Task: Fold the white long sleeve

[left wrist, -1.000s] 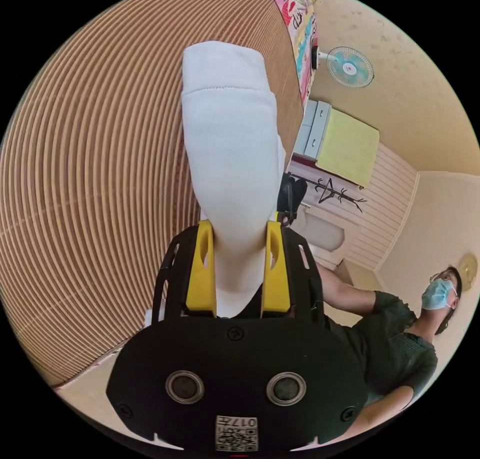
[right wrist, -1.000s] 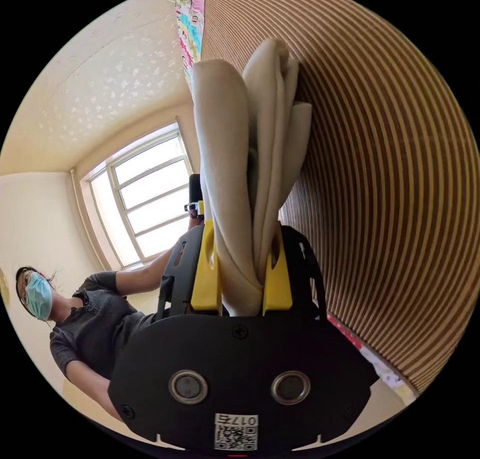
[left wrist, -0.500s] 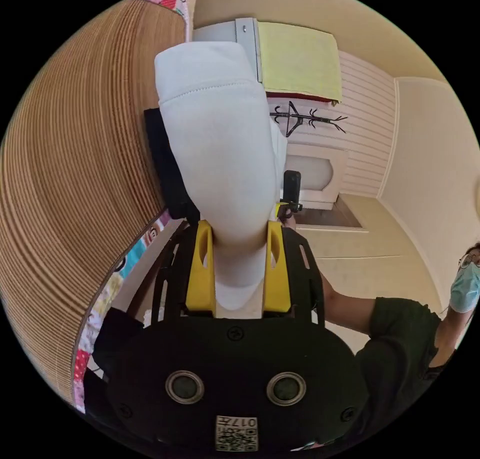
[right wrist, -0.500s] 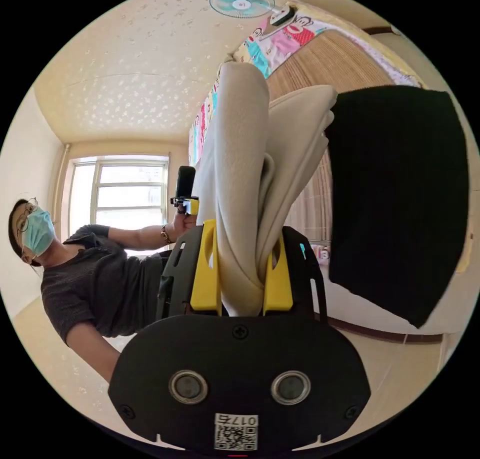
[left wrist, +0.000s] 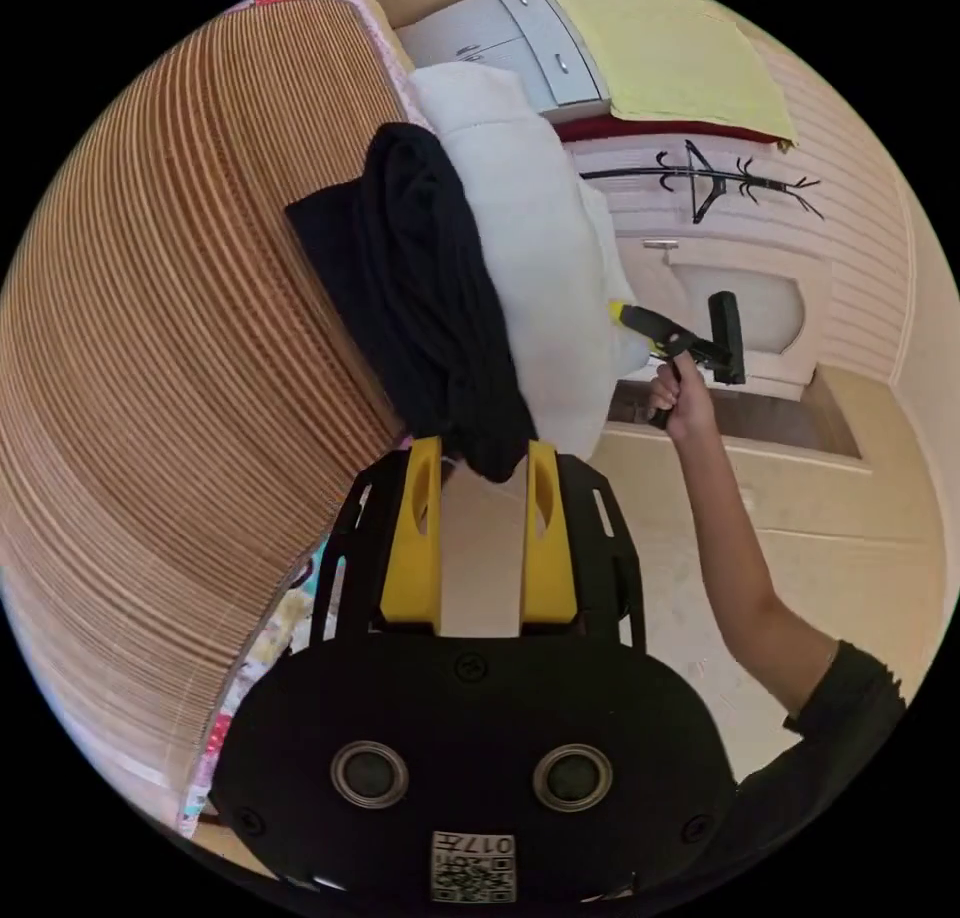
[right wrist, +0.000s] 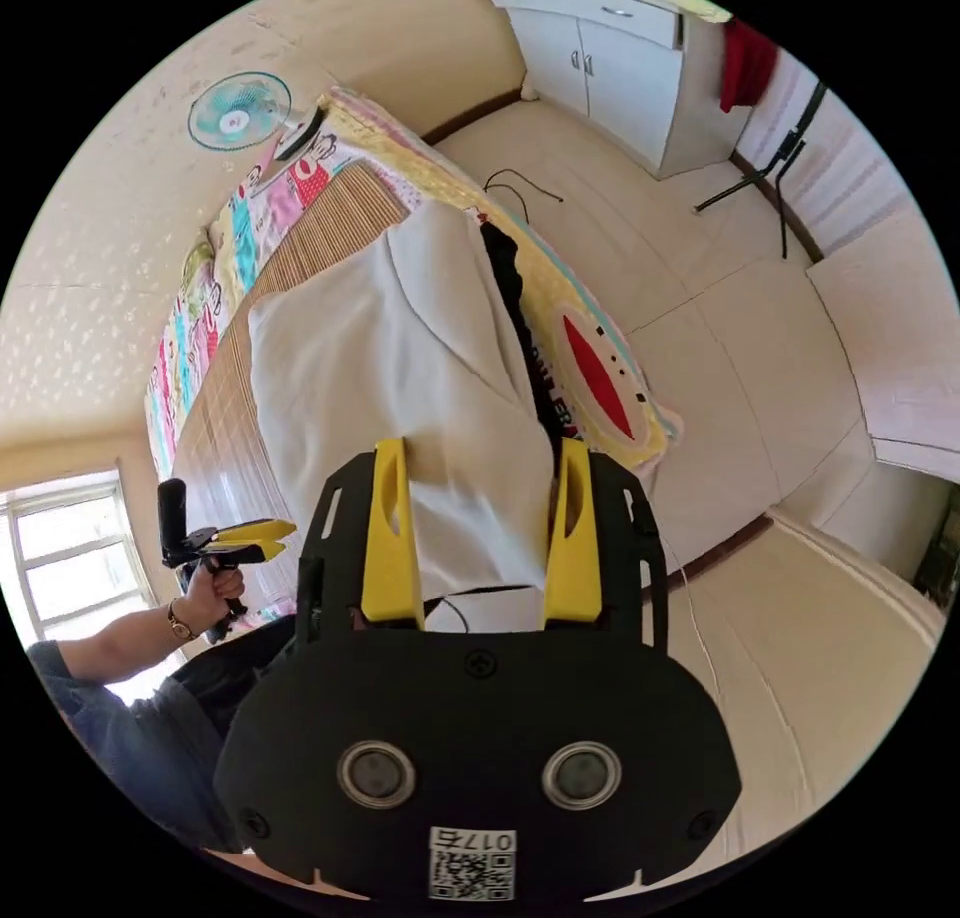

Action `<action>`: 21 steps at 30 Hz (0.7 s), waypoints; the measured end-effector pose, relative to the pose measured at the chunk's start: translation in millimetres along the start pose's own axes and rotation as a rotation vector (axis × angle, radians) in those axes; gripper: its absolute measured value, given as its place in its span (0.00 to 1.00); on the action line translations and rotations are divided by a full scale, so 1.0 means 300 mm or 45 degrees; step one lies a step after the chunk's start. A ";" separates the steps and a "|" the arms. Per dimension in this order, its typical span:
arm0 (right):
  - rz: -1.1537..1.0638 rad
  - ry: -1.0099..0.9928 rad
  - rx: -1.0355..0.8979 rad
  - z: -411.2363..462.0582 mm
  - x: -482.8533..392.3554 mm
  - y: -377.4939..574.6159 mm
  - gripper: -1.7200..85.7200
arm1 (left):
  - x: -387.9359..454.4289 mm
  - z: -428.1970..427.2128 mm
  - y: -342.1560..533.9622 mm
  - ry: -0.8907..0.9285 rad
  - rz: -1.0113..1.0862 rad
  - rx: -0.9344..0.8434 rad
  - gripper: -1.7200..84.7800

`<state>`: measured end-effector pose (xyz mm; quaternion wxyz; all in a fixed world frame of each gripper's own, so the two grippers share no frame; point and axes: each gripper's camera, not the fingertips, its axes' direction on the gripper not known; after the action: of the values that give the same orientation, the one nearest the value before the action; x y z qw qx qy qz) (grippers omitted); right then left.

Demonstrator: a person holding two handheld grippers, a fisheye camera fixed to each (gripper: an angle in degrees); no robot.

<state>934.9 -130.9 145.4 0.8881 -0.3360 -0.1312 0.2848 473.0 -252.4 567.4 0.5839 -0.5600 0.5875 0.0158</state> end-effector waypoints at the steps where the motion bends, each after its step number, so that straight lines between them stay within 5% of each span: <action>1: 0.069 0.010 0.140 -0.056 0.000 0.105 0.18 | -0.116 -0.070 0.079 -0.029 -0.050 -0.035 0.14; 5: 0.138 -0.089 0.391 -0.118 -0.085 0.396 0.10 | -0.585 -0.431 0.553 0.120 -0.599 0.197 0.12; 13: -0.638 -0.617 -0.342 0.402 -0.977 0.640 0.03 | -0.769 -0.859 1.492 -0.198 -1.187 0.664 0.02; 18: -1.305 -0.587 -0.475 0.430 -1.592 0.820 0.02 | -0.758 -0.784 1.825 -0.229 -1.304 0.727 0.01; 21: -1.454 -0.706 -0.529 0.425 -1.825 0.928 0.03 | -0.736 -0.705 1.957 -0.196 -1.377 0.838 0.02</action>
<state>324.8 -219.3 30.0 0.7496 -0.2924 -0.5641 -0.1854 -133.8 -35.0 417.1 0.6914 -0.5661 0.1521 -0.4222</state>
